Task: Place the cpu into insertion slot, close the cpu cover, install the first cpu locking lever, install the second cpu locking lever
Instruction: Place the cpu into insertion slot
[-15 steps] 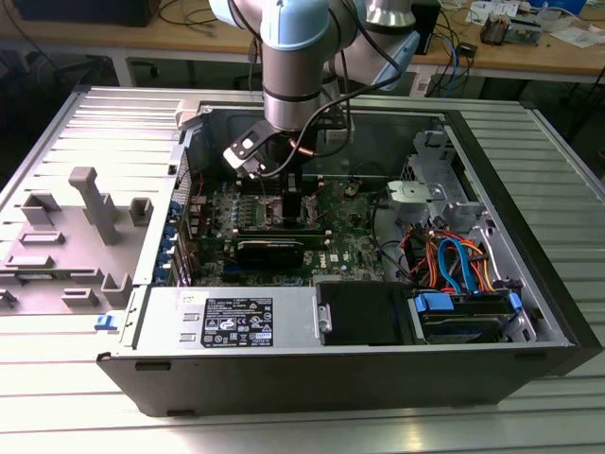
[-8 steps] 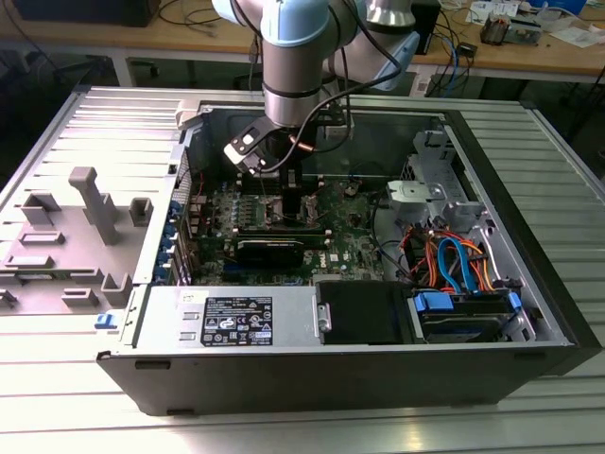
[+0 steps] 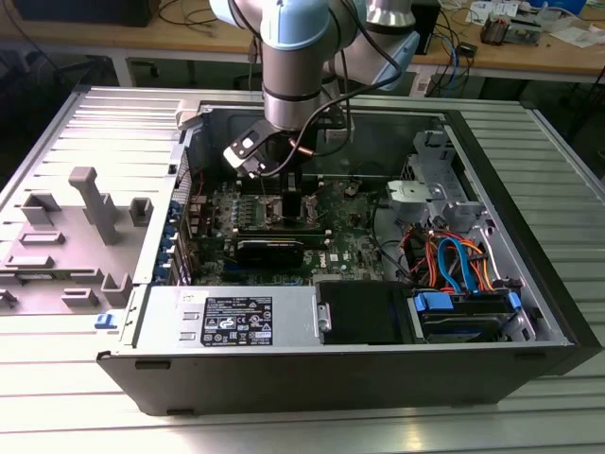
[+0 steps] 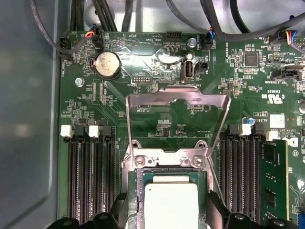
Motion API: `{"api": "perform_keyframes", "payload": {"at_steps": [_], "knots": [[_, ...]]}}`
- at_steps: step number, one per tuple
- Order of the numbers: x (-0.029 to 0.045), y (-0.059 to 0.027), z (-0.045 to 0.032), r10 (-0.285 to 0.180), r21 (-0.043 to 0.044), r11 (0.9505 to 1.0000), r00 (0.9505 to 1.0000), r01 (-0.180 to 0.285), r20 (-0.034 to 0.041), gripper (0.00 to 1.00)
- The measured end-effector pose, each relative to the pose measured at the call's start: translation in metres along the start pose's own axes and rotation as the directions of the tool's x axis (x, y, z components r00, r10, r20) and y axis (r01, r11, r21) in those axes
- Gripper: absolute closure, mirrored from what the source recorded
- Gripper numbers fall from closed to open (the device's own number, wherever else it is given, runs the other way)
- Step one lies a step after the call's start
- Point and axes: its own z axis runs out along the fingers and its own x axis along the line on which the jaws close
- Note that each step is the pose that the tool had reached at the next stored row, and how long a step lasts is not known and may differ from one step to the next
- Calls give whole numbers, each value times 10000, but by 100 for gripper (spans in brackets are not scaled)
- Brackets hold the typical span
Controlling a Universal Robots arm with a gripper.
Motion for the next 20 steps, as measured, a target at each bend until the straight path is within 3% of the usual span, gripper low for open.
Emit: {"api": "perform_keyframes", "payload": {"at_steps": [8,10,13,14,20], "knots": [[-28,2,-2,-1,1,10000,10000,1,4,25],[-28,3,-1,-2,1,10000,10000,2,1,34],[-26,3,0,-1,2,10000,10000,1,-9,34],[-27,4,0,-1,0,10000,10000,1,-1,40],[-27,4,-1,-2,0,10000,10000,2,1,41]]}}
